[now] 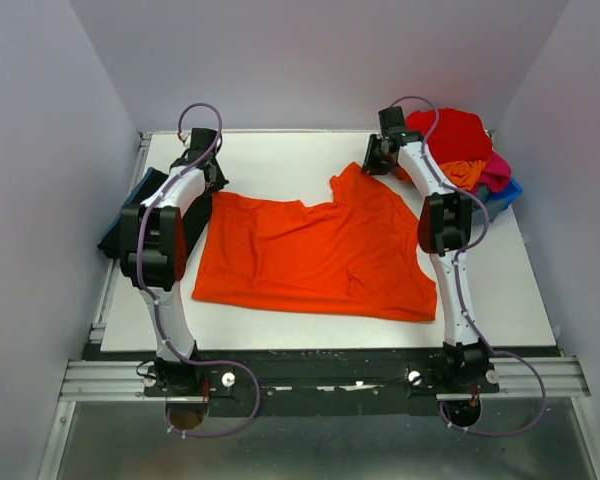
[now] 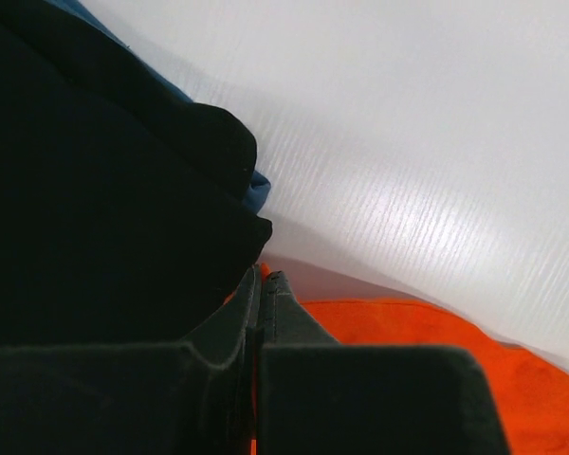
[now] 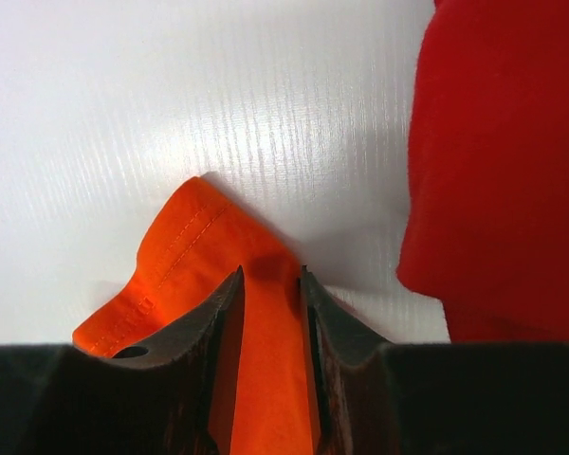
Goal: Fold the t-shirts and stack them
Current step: Grap the side of the flattened tshirt furthest away from the robot with both arms, then fold the other side of the tshirt into a rectangle
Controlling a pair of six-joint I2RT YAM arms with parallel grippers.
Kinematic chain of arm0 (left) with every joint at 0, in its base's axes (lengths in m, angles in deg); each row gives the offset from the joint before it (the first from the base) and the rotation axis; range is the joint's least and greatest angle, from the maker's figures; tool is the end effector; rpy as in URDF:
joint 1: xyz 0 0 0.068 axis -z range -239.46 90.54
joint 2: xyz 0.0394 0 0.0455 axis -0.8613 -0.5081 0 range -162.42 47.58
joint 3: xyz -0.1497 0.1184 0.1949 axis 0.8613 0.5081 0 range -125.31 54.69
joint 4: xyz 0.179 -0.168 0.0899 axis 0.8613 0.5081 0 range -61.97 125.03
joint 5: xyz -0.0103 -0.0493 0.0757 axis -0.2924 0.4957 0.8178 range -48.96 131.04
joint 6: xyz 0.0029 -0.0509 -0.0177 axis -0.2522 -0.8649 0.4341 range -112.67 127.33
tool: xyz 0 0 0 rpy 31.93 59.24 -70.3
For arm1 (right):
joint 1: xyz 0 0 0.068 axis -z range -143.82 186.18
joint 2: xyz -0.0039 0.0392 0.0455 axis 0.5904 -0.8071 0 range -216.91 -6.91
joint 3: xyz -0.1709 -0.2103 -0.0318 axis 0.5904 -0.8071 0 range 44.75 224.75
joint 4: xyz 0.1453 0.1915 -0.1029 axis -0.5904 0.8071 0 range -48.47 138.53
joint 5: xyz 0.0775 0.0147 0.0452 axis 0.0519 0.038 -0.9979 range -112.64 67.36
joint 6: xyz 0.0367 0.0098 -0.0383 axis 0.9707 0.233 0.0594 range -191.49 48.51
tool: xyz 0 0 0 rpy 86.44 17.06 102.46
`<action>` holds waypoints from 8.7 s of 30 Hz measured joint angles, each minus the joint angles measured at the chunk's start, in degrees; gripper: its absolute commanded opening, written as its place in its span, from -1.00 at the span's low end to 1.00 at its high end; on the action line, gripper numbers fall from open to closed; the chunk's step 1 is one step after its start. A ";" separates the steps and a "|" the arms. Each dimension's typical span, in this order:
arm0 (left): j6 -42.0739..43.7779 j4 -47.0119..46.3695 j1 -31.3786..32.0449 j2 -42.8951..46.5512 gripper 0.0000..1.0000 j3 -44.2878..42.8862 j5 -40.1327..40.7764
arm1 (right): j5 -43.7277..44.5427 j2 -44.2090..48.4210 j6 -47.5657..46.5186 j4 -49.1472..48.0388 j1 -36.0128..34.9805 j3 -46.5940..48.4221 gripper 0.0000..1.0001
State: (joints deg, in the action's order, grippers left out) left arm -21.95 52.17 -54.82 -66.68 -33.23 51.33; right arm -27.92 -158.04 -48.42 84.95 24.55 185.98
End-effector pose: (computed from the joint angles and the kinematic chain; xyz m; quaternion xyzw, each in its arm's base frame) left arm 0.4431 -0.0295 0.2151 -0.2296 0.9093 -0.0175 0.3466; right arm 0.5560 0.1178 0.1702 0.0800 0.9449 0.1354 0.2869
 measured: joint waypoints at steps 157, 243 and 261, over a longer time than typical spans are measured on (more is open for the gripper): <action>-0.22 -12.13 29.90 14.27 0.27 17.16 -16.57 | -0.35 74.23 8.46 -15.58 -15.85 -90.42 0.23; 8.76 -11.85 35.93 20.48 0.35 24.13 -16.13 | -14.08 82.88 12.52 -23.65 0.33 -111.97 0.07; -19.26 -15.47 11.08 46.86 0.10 46.16 4.33 | -17.29 80.89 15.93 -26.99 -0.81 -112.54 -0.99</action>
State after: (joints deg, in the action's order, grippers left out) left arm -41.21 36.69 -43.74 -19.82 12.93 55.65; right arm -45.21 -77.15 -32.49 57.95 23.74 73.44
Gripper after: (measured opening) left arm 0.567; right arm 0.023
